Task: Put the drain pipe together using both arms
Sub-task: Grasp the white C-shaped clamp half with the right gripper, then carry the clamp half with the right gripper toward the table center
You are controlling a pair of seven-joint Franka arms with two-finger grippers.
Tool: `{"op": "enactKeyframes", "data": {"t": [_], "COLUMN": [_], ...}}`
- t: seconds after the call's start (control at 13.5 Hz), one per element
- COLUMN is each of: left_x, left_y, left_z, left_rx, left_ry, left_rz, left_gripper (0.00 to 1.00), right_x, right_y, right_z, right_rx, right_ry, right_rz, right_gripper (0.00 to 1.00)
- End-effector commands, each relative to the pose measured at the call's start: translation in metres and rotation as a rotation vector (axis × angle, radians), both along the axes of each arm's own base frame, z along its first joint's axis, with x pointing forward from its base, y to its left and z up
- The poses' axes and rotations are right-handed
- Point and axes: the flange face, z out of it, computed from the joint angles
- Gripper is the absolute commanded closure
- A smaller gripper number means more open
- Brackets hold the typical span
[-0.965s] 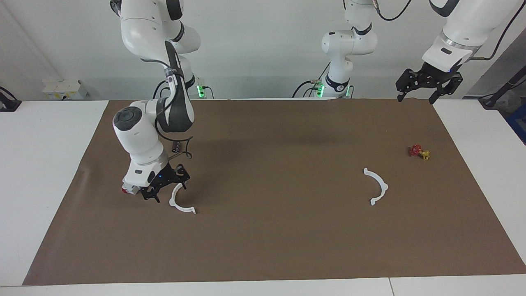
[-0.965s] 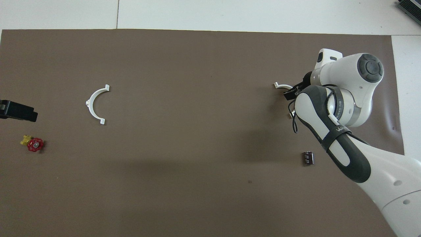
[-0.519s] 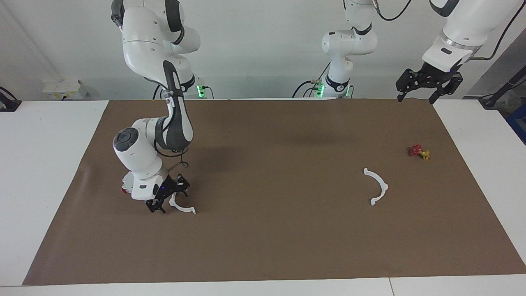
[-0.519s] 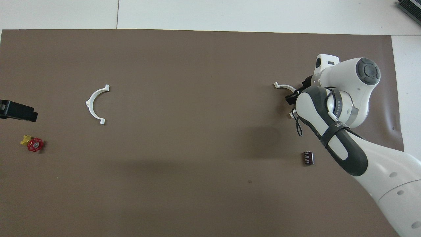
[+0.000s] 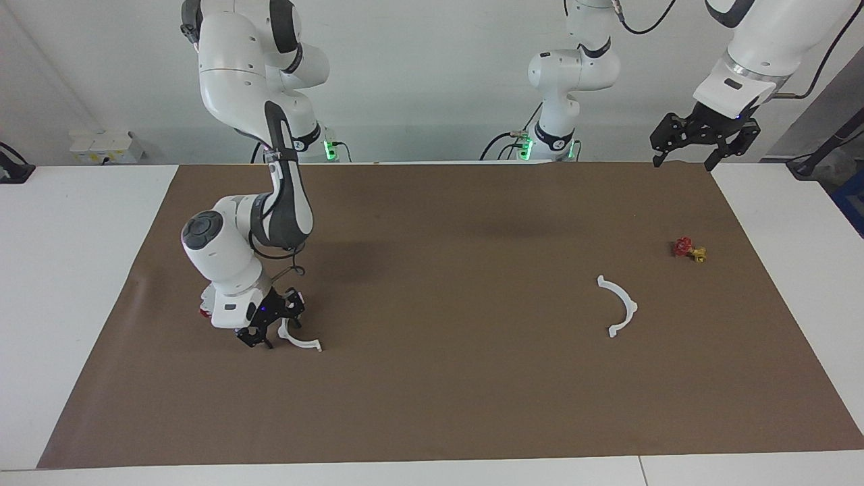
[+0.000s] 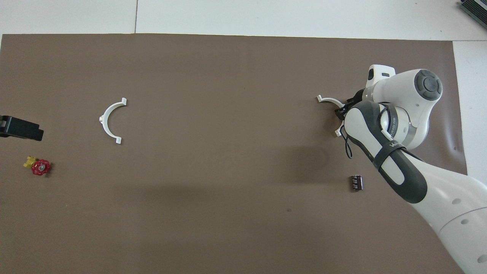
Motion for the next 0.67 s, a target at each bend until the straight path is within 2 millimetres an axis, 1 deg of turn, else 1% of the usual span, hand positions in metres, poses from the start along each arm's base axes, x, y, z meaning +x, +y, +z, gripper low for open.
{"op": "enactKeyframes", "data": {"t": [0.0, 0.15, 0.3, 0.45, 0.59], "left_x": [-0.004, -0.004, -0.004, -0.004, -0.004], "left_y": [0.002, 0.002, 0.002, 0.002, 0.002], "left_z": [0.001, 0.001, 0.001, 0.001, 0.001], "left_rx": [-0.009, -0.007, -0.007, -0.009, -0.009], "left_ry": [-0.012, -0.011, -0.011, -0.011, -0.011], "left_rz": [0.004, 0.004, 0.004, 0.004, 0.004], "left_gripper": [0.00, 0.00, 0.00, 0.00, 0.00], "right_x": [-0.005, -0.002, -0.001, -0.006, -0.013], "right_y": [0.002, -0.004, -0.001, 0.007, 0.016], "right_z": [-0.002, 0.004, 0.019, 0.048, 0.075], "right_rx": [0.018, 0.020, 0.038, 0.070, 0.057], "right_ry": [-0.005, -0.006, 0.000, 0.031, 0.057], "right_rz": [0.001, -0.011, -0.079, -0.240, -0.363], "right_gripper": [1.00, 1.00, 1.00, 1.00, 1.00]}}
